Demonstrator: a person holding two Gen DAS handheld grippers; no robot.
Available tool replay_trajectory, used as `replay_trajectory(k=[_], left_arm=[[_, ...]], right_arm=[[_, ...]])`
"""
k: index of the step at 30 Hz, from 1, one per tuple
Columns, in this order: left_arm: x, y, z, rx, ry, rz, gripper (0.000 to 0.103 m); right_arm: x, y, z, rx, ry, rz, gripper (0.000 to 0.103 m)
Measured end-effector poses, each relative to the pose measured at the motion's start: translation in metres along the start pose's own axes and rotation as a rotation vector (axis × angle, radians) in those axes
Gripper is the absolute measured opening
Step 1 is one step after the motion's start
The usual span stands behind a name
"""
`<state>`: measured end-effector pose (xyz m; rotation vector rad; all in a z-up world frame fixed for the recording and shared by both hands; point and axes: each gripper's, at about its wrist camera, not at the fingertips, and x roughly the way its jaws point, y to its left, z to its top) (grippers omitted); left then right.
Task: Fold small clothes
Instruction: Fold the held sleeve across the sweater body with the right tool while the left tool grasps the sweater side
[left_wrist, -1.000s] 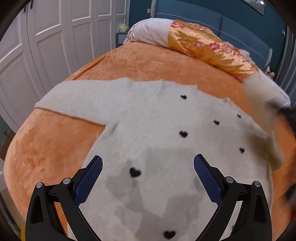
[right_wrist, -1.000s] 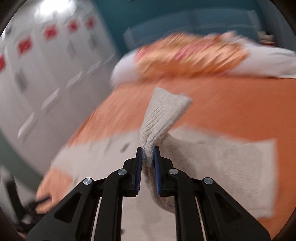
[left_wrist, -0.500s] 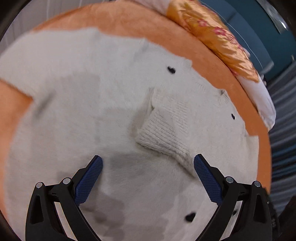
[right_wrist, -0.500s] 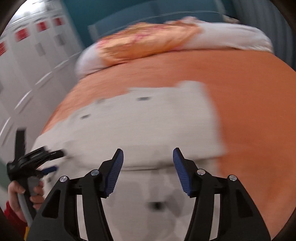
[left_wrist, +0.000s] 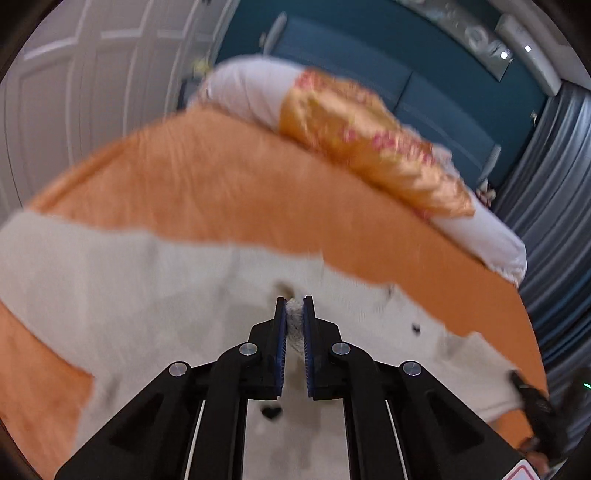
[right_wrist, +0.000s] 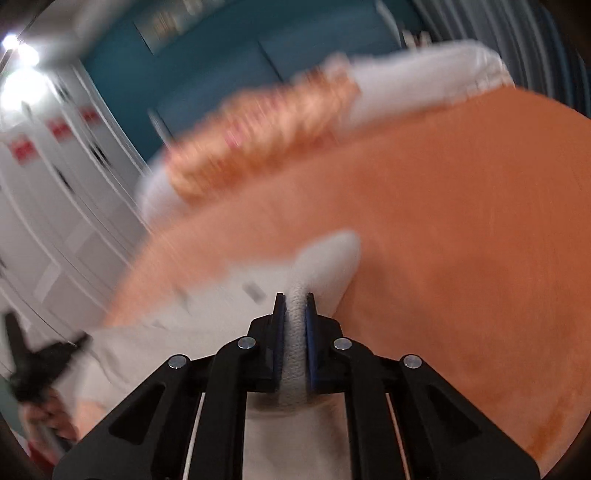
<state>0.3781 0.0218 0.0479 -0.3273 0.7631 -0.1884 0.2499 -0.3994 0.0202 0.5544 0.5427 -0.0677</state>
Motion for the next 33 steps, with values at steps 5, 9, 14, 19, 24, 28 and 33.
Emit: replay_trajectory(k=[5,9,14,19,24,28,33], left_arm=[[0.066,0.025,-0.043,0.021,0.194,0.123,0.007],[0.078,0.035,-0.07,0.015,0.224,0.141,0.007],[0.079,0.035,-0.07,0.006,0.22,0.142,0.008],[0.078,0.038,-0.078,0.016,0.216,0.154,0.01],[0.08,0.041,-0.08,0.031,0.208,0.155,0.014],[0.078,0.04,-0.083,0.029,0.187,0.16,0.015],[0.039,0.061,-0.081,-0.062,0.182,0.094,0.02]], right_arm=[[0.076,-0.039,-0.046,0.013,0.295,-0.229,0.009],[0.046,-0.022,-0.036,0.023,0.197,-0.205,0.01],[0.025,-0.004,-0.024,-0.023,0.082,-0.18,0.01],[0.088,-0.012,-0.059,-0.136,0.326,-0.247,0.0],[0.052,-0.005,-0.05,-0.085,0.215,-0.187,0.003],[0.069,-0.017,-0.081,-0.177,0.312,-0.258,0.0],[0.038,0.022,-0.075,-0.198,0.264,-0.243,0.005]])
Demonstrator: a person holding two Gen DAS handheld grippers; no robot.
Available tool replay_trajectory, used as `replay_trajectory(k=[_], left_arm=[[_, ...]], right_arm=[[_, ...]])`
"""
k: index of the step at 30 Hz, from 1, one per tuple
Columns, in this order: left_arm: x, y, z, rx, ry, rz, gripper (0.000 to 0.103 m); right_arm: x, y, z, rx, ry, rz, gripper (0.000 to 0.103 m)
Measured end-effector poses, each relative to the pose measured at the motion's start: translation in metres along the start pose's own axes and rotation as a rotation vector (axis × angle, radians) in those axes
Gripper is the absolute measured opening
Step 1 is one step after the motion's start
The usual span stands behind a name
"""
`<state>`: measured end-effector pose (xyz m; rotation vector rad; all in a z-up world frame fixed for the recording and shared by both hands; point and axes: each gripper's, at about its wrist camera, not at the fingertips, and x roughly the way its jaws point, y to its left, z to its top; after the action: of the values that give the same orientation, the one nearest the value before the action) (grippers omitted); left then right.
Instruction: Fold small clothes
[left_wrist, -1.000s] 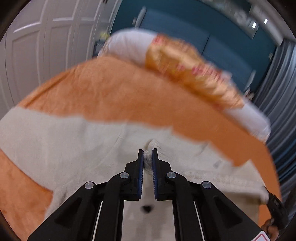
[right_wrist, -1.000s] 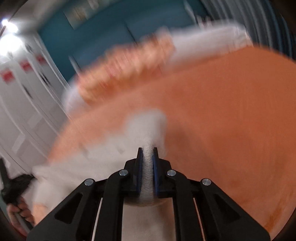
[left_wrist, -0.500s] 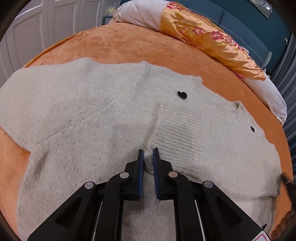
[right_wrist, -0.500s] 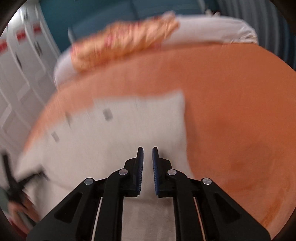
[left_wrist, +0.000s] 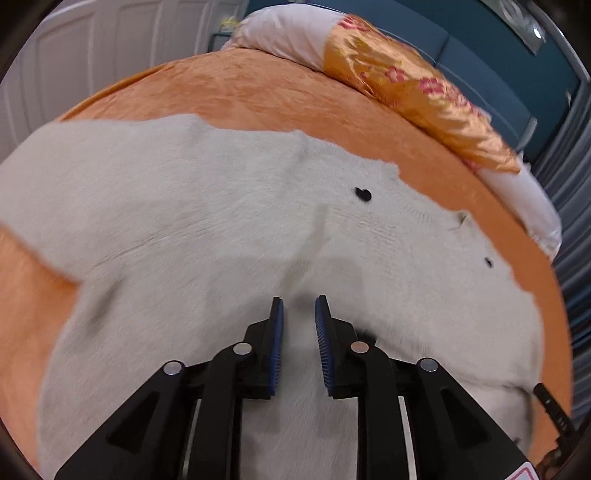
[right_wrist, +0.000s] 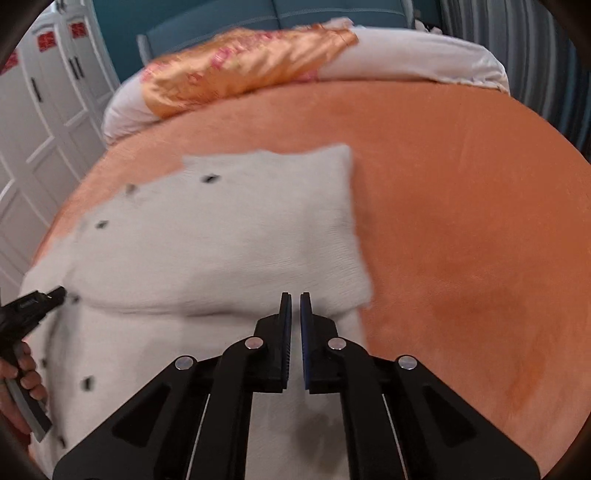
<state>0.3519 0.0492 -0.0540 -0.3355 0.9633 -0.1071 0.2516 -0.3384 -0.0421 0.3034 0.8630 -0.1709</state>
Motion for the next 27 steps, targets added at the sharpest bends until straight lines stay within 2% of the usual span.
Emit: replay_trajectory(k=[2,4,7,10,13,16,17,21,23,25,27], left_arm=[[-0.02,0.019,-0.004,-0.034,-0.019,-0.008,0.024],[-0.046,0.053,-0.008,-0.093,-0.045,0.011,0.038],[-0.082,0.119,-0.003,-0.196,-0.096,0.073,0.049],[-0.101,0.181,0.015,-0.292,-0.135,0.147,0.049],[-0.111,0.253,0.047,-0.457,-0.188,0.178,0.049],[-0.112,0.309,0.071,-0.635,-0.239,0.157,0.048],[-0.108,0.328,0.078,-0.705,-0.248,0.118,0.048],[-0.089,0.353,0.088,-0.823,-0.227,0.052,0.048],[-0.084,0.357,0.093,-0.836,-0.22,0.041,0.041],[-0.08,0.351,0.098,-0.828,-0.213,0.061,0.002],[-0.091,0.338,0.105,-0.77,-0.248,0.087,0.004]], right_arm=[[-0.009,0.014,-0.013,-0.017,0.014,0.017,0.005],[-0.014,0.026,-0.035,-0.04,0.05,0.037,0.005],[-0.026,0.036,-0.07,-0.088,0.092,0.049,0.006],[-0.034,0.04,-0.093,-0.1,0.098,0.049,0.011],[-0.036,0.038,-0.1,-0.093,0.061,0.055,0.012],[-0.034,0.03,-0.105,-0.045,0.048,0.09,0.012],[-0.034,0.029,-0.107,-0.036,0.044,0.097,0.012],[-0.035,0.032,-0.109,-0.05,0.035,0.084,0.012],[-0.035,0.032,-0.11,-0.047,0.03,0.088,0.012],[-0.035,0.029,-0.112,-0.038,0.029,0.097,0.012],[-0.035,0.027,-0.112,-0.028,0.029,0.108,0.012]])
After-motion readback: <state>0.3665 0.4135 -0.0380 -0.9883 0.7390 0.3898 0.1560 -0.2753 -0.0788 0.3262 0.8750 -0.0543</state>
